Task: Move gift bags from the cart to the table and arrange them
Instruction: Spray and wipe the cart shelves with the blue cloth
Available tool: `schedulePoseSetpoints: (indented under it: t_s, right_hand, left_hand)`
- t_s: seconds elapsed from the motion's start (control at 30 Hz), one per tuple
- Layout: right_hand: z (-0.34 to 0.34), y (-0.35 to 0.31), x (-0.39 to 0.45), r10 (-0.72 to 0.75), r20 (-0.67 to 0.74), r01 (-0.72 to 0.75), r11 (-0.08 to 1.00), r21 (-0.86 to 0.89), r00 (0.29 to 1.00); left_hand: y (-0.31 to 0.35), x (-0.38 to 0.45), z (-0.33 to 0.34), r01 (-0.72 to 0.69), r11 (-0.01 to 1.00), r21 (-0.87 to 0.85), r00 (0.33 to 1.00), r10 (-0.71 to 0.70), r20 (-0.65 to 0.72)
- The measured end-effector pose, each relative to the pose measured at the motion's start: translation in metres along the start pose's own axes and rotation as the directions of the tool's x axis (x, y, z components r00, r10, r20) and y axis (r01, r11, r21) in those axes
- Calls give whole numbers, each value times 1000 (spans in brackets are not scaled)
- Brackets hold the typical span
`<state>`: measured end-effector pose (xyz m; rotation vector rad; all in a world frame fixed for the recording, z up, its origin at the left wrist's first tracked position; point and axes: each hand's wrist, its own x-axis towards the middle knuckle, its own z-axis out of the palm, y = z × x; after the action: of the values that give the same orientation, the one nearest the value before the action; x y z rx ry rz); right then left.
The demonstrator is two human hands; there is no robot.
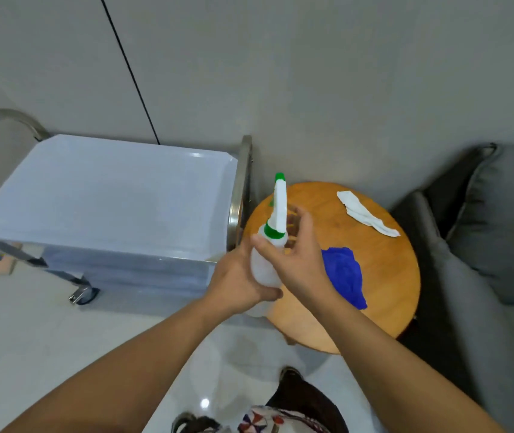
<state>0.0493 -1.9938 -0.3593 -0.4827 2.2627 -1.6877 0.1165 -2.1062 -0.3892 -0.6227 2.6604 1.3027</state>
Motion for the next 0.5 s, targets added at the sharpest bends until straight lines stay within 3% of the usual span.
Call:
schedulePoseSetpoints:
  t_s: [0.17, 0.37, 0.5]
  right_hand:
    - [75, -24, -10, 126, -23, -120, 979, 165, 992]
    - [146, -25, -21, 227, -133, -214, 972, 101, 965]
    - [181, -20, -14, 219, -162, -213, 976, 55, 962]
  left_hand:
    - [-39, -49, -39, 29, 998, -49, 995, -24, 102]
    - [-99, -78, -62, 160, 987, -21, 978, -155, 141]
    - [-124, -73, -74, 192, 981, -35, 972, -185, 146]
